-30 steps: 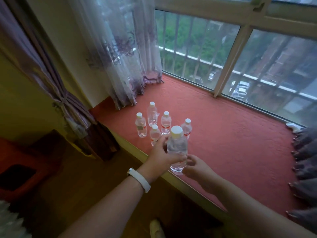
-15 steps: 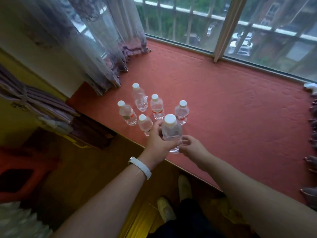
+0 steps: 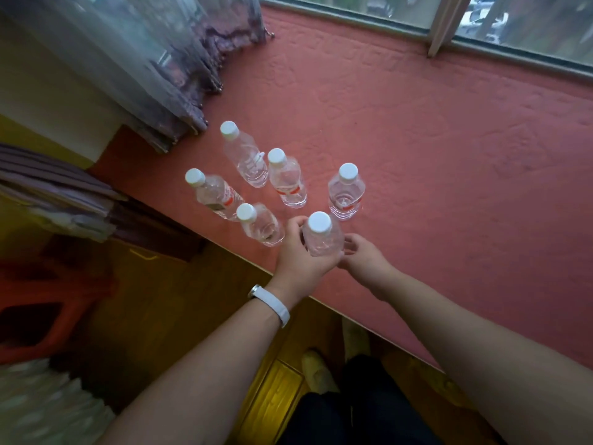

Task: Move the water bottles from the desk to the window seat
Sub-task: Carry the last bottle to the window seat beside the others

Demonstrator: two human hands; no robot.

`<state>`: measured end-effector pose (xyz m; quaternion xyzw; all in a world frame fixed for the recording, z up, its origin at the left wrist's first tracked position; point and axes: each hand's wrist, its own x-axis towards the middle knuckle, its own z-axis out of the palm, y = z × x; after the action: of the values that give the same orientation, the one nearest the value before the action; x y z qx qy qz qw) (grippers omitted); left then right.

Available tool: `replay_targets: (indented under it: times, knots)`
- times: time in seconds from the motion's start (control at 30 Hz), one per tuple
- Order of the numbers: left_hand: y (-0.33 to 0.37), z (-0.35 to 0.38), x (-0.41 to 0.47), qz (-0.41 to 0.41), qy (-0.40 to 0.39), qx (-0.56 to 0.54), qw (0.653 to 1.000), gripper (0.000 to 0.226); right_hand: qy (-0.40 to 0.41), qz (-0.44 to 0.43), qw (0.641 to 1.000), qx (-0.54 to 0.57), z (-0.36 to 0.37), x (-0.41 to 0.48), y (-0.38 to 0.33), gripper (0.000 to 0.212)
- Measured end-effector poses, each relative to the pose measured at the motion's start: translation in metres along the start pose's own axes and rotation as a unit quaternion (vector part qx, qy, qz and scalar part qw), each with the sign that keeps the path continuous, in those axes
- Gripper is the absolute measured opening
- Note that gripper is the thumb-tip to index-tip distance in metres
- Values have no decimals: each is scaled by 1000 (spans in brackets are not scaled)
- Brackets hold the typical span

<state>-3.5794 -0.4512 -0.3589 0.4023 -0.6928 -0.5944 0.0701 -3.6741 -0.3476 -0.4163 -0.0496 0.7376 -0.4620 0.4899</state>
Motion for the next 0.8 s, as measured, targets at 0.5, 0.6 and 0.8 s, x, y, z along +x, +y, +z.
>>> replay_targets:
  times: [0.5,0.6,0.8]
  knots:
    - [-55,1,22,-7,-32,23,999,69,-15,24,1000,-13,11,29,34,59]
    - [-63,-4,20,-11,-39,27,999,70,-7,29,999,-24,13,23,36,61]
    - [-59,-5,23,-4,-47,18,999,70,-6,23,1000,-10,16,13,34,42]
